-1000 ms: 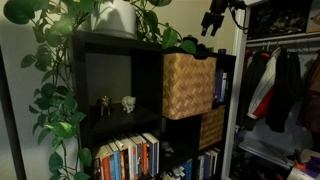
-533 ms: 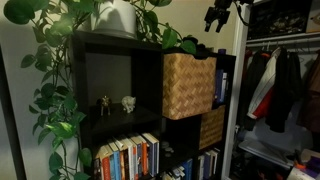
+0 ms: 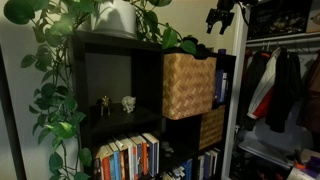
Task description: Partially pull out the basket from the shelf, remove socks from it and put them on top of the shelf, and then push the basket back into the shelf
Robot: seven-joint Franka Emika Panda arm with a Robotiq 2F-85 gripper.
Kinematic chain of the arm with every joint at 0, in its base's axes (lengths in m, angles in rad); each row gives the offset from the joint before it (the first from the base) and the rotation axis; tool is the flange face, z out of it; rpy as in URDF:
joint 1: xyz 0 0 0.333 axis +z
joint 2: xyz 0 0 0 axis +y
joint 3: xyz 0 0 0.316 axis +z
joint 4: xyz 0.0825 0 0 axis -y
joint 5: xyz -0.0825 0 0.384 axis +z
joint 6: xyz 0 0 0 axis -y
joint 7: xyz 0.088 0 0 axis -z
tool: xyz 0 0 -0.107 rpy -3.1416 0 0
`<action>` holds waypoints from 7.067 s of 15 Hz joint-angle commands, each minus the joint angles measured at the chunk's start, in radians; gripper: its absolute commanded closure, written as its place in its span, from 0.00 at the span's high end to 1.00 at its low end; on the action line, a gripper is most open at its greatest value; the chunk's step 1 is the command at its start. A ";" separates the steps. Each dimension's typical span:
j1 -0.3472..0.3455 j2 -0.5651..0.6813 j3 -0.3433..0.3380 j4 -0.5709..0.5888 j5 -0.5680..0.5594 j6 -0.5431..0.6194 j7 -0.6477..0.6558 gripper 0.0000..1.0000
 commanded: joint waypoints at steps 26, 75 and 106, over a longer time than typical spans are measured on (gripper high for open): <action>-0.029 -0.173 0.039 -0.311 0.095 0.064 0.093 1.00; -0.093 0.223 0.117 -0.435 -0.025 0.895 0.063 0.04; 0.037 -0.037 0.072 -0.312 0.204 -0.096 -0.107 1.00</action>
